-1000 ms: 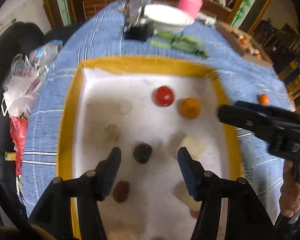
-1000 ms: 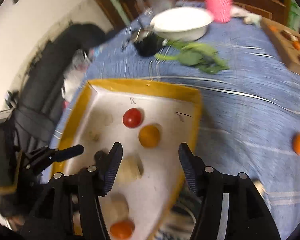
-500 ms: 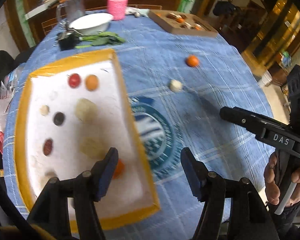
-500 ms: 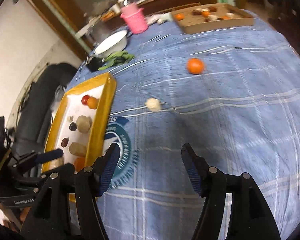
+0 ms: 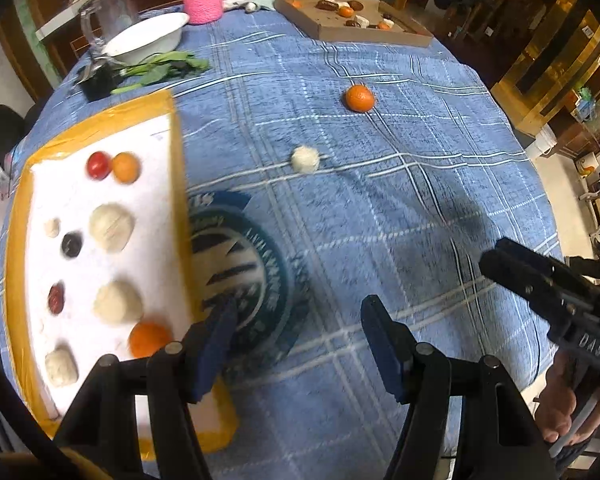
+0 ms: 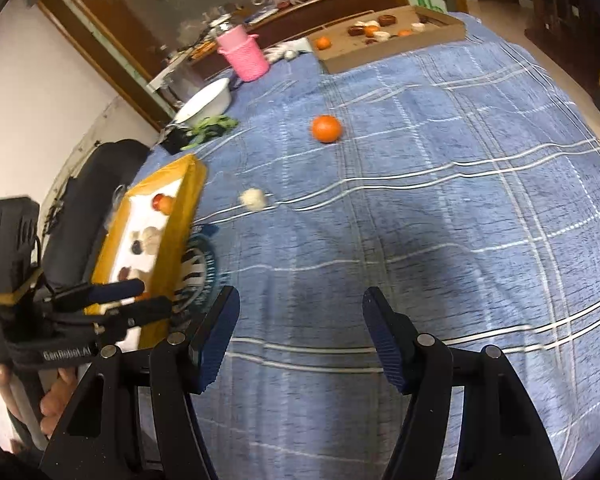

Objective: Organize fruits
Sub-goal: 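Move both open grippers back to the last orange and pale cube, then grasp the pale cube with the left gripper while the right grasps the last orange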

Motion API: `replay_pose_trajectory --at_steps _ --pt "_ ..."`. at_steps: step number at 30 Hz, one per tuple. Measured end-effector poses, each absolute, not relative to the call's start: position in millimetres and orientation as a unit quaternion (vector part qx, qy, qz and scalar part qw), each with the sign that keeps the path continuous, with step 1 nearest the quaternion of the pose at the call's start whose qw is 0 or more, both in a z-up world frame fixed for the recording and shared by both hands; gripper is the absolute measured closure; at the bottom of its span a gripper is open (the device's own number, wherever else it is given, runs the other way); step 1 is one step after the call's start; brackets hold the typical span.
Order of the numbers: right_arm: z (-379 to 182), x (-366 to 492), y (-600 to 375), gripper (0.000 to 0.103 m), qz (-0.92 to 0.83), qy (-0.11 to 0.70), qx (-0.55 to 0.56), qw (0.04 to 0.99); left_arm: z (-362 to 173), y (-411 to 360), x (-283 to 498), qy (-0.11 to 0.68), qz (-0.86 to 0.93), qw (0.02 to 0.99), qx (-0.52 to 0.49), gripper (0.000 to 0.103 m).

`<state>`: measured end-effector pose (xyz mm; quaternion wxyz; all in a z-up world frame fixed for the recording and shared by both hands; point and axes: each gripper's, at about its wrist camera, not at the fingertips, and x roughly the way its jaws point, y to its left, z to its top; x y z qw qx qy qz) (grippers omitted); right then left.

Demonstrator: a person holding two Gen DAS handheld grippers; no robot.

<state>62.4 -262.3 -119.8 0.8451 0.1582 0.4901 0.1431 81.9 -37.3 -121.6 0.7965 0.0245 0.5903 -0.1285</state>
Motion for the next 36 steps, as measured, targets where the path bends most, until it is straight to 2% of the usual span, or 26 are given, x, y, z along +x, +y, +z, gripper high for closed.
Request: replay_pose_trajectory --at_steps 10,13,15,16,18,22,30,36 --pt "-147 89 -294 0.042 0.110 0.519 0.149 0.835 -159 -68 178 0.631 -0.117 0.767 0.003 0.040" --pt "-148 100 -296 0.044 0.109 0.521 0.148 0.834 -168 -73 201 0.636 -0.110 0.763 0.008 0.048" --pt "-149 107 -295 0.045 0.113 0.523 0.149 0.832 -176 -76 208 0.645 -0.104 0.757 0.017 0.063" --pt "-149 110 -294 0.046 0.114 0.523 0.149 0.831 -181 -77 210 0.650 -0.100 0.753 0.021 0.065" --pt "-150 117 -290 0.048 0.117 0.526 0.147 0.830 -179 -78 208 0.645 -0.099 0.757 0.022 0.076" --pt "-151 138 -278 0.055 0.132 0.533 0.151 0.822 -176 -70 196 0.647 -0.102 0.755 0.008 0.076" --pt "-148 213 -246 0.056 0.130 0.540 0.116 0.823 -162 -39 133 0.641 -0.138 0.754 -0.016 0.076" --pt "-161 265 -242 0.055 0.102 0.571 0.132 0.804 -147 -26 104 0.633 -0.153 0.759 -0.022 0.076"
